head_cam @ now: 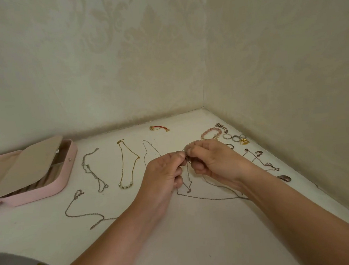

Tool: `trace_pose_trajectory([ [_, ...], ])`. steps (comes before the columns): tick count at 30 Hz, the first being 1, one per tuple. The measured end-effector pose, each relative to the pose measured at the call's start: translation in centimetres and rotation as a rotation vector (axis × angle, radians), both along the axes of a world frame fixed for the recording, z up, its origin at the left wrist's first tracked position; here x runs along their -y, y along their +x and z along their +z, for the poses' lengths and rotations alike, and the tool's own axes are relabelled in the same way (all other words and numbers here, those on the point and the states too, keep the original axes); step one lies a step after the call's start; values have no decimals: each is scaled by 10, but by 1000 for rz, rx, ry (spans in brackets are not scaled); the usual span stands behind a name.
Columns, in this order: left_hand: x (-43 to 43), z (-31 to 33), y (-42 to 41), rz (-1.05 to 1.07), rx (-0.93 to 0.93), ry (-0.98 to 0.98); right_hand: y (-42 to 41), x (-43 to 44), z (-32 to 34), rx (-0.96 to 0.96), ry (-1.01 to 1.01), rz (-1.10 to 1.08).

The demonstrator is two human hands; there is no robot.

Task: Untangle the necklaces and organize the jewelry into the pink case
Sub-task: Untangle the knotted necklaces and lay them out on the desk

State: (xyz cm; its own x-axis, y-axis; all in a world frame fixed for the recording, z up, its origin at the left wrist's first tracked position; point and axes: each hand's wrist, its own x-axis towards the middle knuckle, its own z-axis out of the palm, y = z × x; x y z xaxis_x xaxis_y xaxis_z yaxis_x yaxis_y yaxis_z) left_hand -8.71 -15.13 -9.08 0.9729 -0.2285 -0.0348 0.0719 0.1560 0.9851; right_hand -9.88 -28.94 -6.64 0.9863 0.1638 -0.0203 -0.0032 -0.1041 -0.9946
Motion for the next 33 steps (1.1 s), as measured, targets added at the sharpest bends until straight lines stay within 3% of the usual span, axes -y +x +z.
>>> trace_pose_trajectory([
  [7,2,-3,3,-4,-31,-90,2,2,-3,9,-3,18],
  [12,0,-5,6,8,-2,-47,3,7,-6,-5,8,20],
  [21,-3,1,0,-60,70,52,5,17,-4,-118,217,90],
  [33,-1,3,-5,-10,127,211,3,24,-3,27,-148,7],
])
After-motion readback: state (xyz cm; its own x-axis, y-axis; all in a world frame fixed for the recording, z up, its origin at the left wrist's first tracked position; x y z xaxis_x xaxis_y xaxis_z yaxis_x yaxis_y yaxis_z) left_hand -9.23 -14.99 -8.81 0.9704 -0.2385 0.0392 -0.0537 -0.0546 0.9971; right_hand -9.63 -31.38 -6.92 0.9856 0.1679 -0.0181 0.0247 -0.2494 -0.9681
